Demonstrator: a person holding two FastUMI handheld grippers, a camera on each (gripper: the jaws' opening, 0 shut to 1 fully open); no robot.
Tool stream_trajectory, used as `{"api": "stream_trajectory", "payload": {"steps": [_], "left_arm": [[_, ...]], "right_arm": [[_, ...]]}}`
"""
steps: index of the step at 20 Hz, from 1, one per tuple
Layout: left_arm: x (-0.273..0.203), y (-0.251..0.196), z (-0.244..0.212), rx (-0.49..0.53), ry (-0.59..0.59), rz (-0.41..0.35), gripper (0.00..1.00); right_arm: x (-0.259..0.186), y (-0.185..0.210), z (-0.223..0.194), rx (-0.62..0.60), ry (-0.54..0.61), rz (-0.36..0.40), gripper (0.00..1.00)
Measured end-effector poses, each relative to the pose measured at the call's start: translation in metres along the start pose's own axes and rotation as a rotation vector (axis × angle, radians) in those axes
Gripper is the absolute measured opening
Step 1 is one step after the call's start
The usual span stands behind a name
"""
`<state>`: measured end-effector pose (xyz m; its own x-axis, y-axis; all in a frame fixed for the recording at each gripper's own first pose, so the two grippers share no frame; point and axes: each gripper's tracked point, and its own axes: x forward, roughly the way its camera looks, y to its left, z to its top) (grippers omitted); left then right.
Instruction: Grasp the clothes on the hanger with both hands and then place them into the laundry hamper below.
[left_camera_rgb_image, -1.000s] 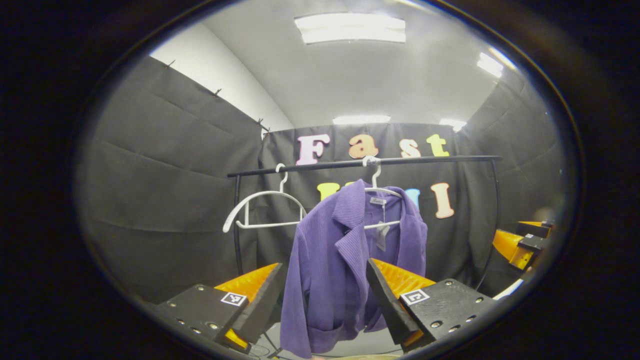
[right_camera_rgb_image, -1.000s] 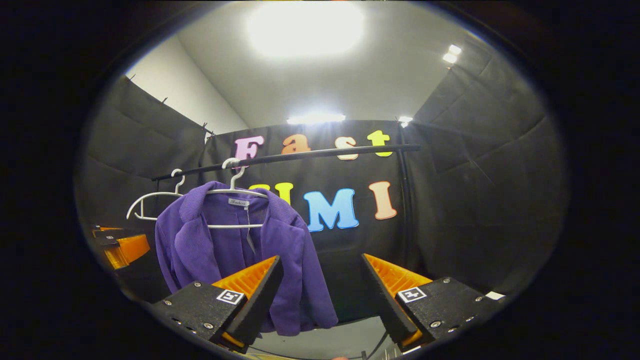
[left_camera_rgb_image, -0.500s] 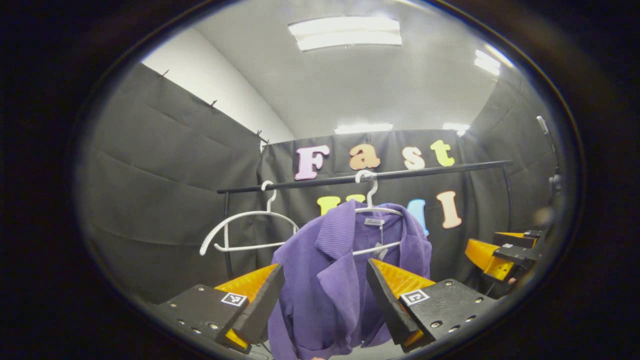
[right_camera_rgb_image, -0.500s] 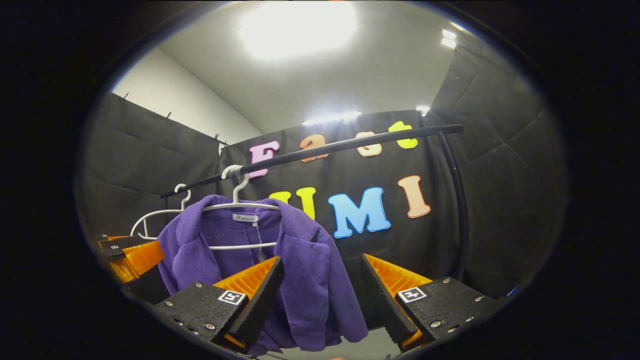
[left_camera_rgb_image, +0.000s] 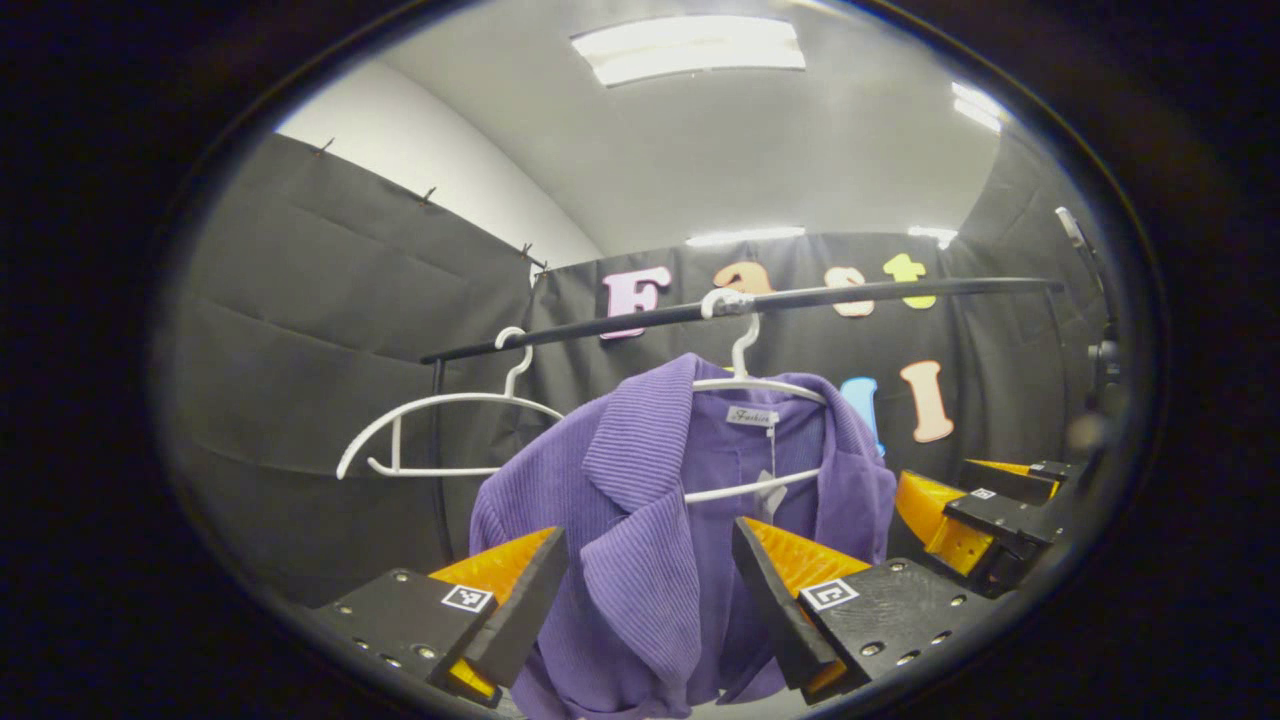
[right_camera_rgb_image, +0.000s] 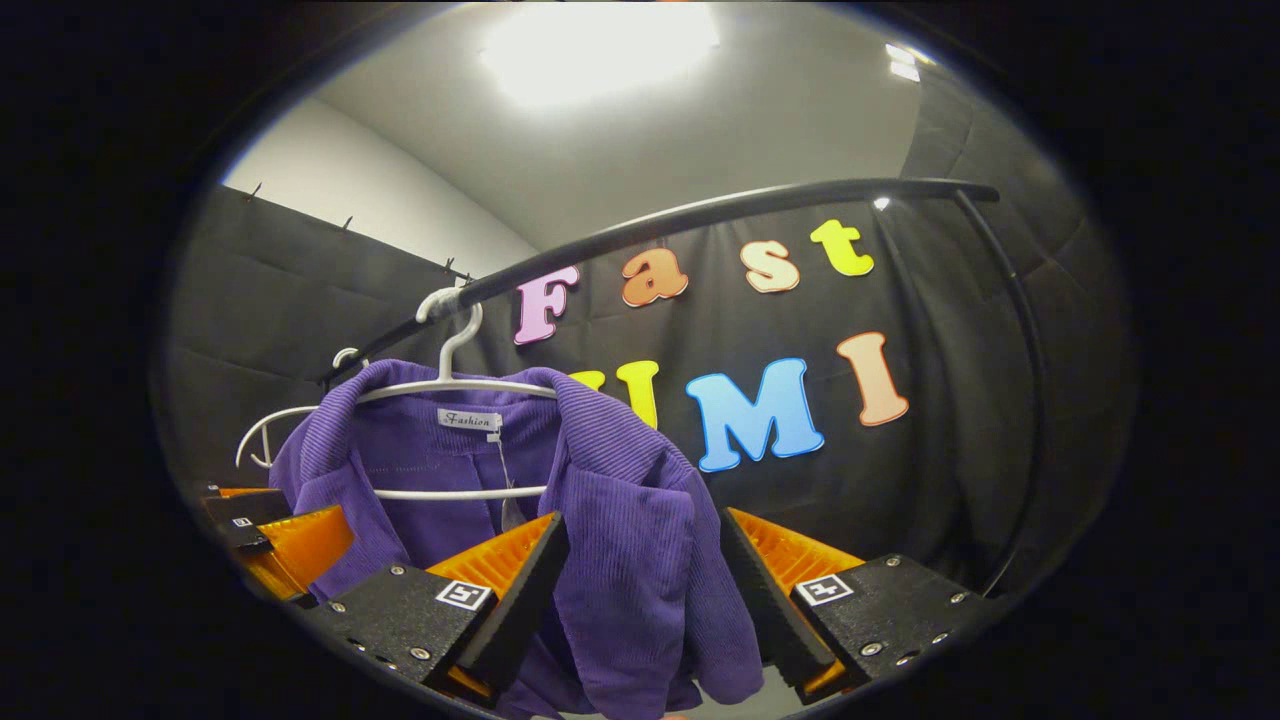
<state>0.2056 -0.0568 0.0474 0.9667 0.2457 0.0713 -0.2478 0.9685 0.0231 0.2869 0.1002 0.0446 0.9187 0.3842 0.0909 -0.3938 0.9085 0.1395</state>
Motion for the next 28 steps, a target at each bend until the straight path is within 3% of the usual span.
{"api": "stream_trajectory", "payload": {"steps": [3,4,8,9,11,12,13,15,16,17,18,20,22,26,27,28], "left_arm": [[0.015,-0.001,-0.011,0.008,0.01,0.038,0.95],[0.019,-0.001,-0.016,0.014,0.018,0.05,1.0],[0.038,0.001,-0.03,0.033,0.029,0.109,1.0],[0.041,0.002,-0.032,0.035,0.027,0.125,0.95],[0.046,0.003,-0.032,0.041,0.017,0.146,0.95],[0.047,0.005,-0.033,0.048,0.017,0.154,1.0],[0.048,0.008,-0.033,0.054,0.014,0.165,0.97],[0.048,0.012,-0.033,0.057,0.013,0.174,0.88],[0.046,0.015,-0.031,0.056,0.01,0.178,0.82],[0.044,0.018,-0.03,0.048,0.005,0.174,0.65],[0.045,0.016,-0.028,0.031,0.003,0.141,0.49],[0.043,0.014,-0.024,-0.002,-0.011,0.101,0.33],[0.041,0.015,-0.02,-0.003,-0.02,0.087,0.17],[0.037,0.004,-0.01,-0.001,-0.032,0.034,0.13],[0.036,0.0,-0.004,0.0,-0.044,0.019,0.0],[0.034,-0.002,0.003,0.008,-0.053,0.009,0.04]], "right_arm": [[0.025,0.002,-0.017,0.003,0.032,0.02,0.94],[0.031,0.003,-0.023,-0.002,0.045,0.028,0.94],[0.049,0.01,-0.047,0.008,0.091,0.064,0.95],[0.053,0.01,-0.05,0.014,0.096,0.064,0.94],[0.058,0.011,-0.053,0.034,0.1,0.059,0.95],[0.06,0.013,-0.053,0.041,0.099,0.057,0.94],[0.062,0.015,-0.054,0.041,0.101,0.061,0.93],[0.063,0.02,-0.053,0.036,0.105,0.078,0.82],[0.061,0.025,-0.051,0.038,0.104,0.095,0.68],[0.06,0.028,-0.047,0.037,0.096,0.107,0.59],[0.059,0.029,-0.044,0.026,0.081,0.113,0.42],[0.056,0.027,-0.035,-0.009,0.04,0.101,0.08],[0.054,0.032,-0.034,-0.023,0.036,0.126,0.04],[0.048,0.024,-0.008,-0.055,-0.039,0.096,0.03],[0.046,0.022,0.001,-0.063,-0.066,0.085,0.03],[0.045,0.02,0.011,-0.068,-0.093,0.074,0.02]]}}
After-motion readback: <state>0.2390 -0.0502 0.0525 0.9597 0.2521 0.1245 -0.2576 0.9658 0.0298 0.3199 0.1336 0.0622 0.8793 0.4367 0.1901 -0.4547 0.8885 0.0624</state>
